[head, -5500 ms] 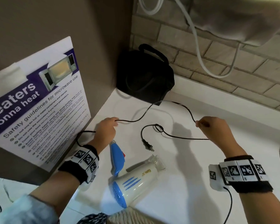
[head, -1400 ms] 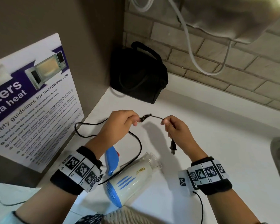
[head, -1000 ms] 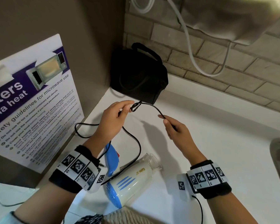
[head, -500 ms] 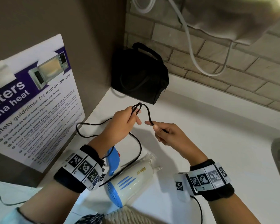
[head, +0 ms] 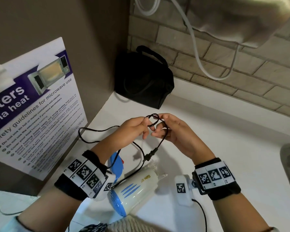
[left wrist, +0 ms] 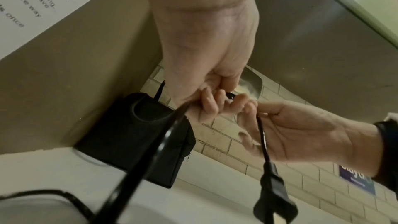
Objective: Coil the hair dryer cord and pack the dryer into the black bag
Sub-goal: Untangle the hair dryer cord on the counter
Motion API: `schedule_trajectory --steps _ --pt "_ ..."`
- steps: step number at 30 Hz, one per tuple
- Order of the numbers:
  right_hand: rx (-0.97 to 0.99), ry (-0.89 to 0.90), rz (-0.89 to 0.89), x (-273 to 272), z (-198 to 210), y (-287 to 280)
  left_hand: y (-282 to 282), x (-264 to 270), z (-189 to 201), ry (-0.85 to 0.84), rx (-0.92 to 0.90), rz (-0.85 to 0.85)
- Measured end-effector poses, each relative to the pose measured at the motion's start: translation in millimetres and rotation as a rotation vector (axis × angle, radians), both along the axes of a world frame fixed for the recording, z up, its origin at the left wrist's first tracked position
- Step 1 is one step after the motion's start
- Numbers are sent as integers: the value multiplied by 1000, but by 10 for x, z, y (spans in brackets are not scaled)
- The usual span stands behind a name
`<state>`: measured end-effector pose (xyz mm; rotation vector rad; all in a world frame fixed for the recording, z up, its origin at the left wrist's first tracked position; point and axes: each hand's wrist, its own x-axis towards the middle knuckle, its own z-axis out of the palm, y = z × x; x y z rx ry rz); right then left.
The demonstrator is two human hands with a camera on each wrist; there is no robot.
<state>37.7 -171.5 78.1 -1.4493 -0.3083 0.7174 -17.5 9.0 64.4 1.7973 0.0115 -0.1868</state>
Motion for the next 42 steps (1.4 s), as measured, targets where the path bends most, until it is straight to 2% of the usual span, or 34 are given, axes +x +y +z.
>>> schedule_trajectory --steps 3,6,11,13,15,18,19,21,25,27,29,31,33,34,35,37,38,40,42 --pt "-13 27 2 28 10 -6 -4 12 -7 -33 -35 50" --pt "-12 54 22 46 -15 -31 -22 28 14 -88 -94 175" --pt "167 171 67 9 -76 -43 -90 57 47 21 -437 340" --pt "201 207 68 6 -87 -38 -116 66 35 71 -474 351" --pt "176 212 63 8 -89 -36 -144 48 18 57 -337 308" --pt "134 213 70 12 -90 -49 -108 36 -13 -169 177 181" --pt "142 226 69 11 -98 -62 -95 36 -8 -218 283 147" --pt "199 262 73 7 -122 -77 -82 45 11 -231 278 154" --pt "332 321 118 -18 -159 -47 -182 50 39 -50 -78 358" --pt "317 328 112 -22 -164 -37 -209 39 10 -16 -59 349" --pt "260 320 89 -2 -157 -53 -194 23 -38 -154 163 236" --pt "203 321 67 20 -156 -78 -153 29 -88 -356 514 126" --pt "182 337 49 27 -164 -99 -123 52 -92 -383 755 77" --pt "197 350 44 28 -169 -115 -104 74 -96 -336 745 84" --pt "225 361 40 26 -175 -135 -88 91 -100 -258 600 132" --pt "269 366 36 22 -191 -165 -83 109 -93 -72 169 273" --pt "267 360 33 20 -193 -168 -84 112 -89 6 50 319" --pt "240 355 35 7 -182 -164 -93 102 -111 139 -17 301" --pt "216 359 31 -2 -174 -153 -102 86 -133 110 122 210"
